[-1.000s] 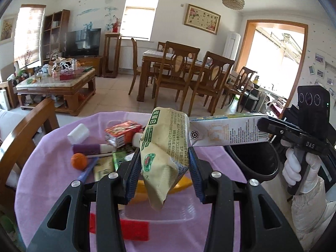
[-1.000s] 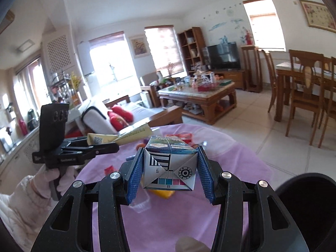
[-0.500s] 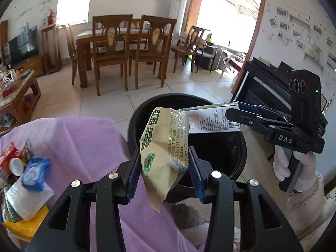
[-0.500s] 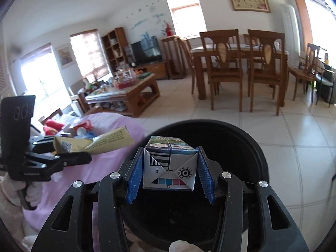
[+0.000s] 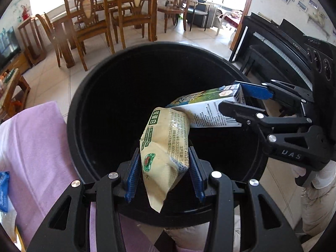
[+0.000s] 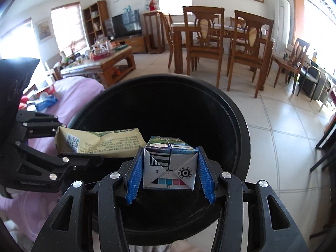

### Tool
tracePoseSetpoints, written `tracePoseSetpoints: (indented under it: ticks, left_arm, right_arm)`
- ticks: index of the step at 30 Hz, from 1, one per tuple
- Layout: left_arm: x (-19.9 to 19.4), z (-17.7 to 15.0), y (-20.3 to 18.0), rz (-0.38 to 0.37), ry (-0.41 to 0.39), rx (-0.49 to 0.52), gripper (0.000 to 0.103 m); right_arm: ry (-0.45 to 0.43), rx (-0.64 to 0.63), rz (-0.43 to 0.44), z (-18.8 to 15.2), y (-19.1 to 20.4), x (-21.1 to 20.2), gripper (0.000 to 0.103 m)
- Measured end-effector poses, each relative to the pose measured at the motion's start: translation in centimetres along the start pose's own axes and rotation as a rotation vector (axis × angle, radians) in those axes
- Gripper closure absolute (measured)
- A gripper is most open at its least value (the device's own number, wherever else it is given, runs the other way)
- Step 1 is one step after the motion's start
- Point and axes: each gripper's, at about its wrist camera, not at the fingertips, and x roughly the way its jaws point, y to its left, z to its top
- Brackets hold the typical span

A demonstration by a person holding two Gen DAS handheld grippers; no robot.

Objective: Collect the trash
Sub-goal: 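Carry the snack bag and milk carton over the black bin with both tools, then open both tools to drop the bag and carton into the bin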

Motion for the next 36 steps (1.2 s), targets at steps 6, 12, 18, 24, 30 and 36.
tracePoseSetpoints:
  ticks: [6,12,18,24,30,36]
  left_arm:
    - [1.3,-0.4,-0.3,0.005,0.034,0.004,0.060]
    - [2.1,-0.6,-0.6,0.019,0.071,0.017,0.060]
    - [2.3,-0.6,-0.7,0.036,0.103,0.038,0.058]
    - [2.2,-0.5,-0.5,0.020,0.099,0.042,0.058]
    - [2.0,-0.7,-0.4,0.015,0.086,0.055,0.057]
    - [1.2,-1.2,-0.7,0.020,0.053,0.074,0.035]
  right_arm:
    - [0.019,-0.026,-0.013,-0.8,0.8,1.5,0.054]
    - [0.029,-0.042,-0.027,-0.8,0.9,2.6,0.054]
    - [0.033,-0.045,-0.034,-0.5,0.8,2.8,0.054]
    - [0.032,-0.059,-0.059,-0.7,1.3,3.0,0.053]
    - [0.032,-0.060,-0.063,-0.8,1.7,3.1,0.053]
    - [0.036,-0.063,-0.063,-0.9,2.1,3.1,0.051]
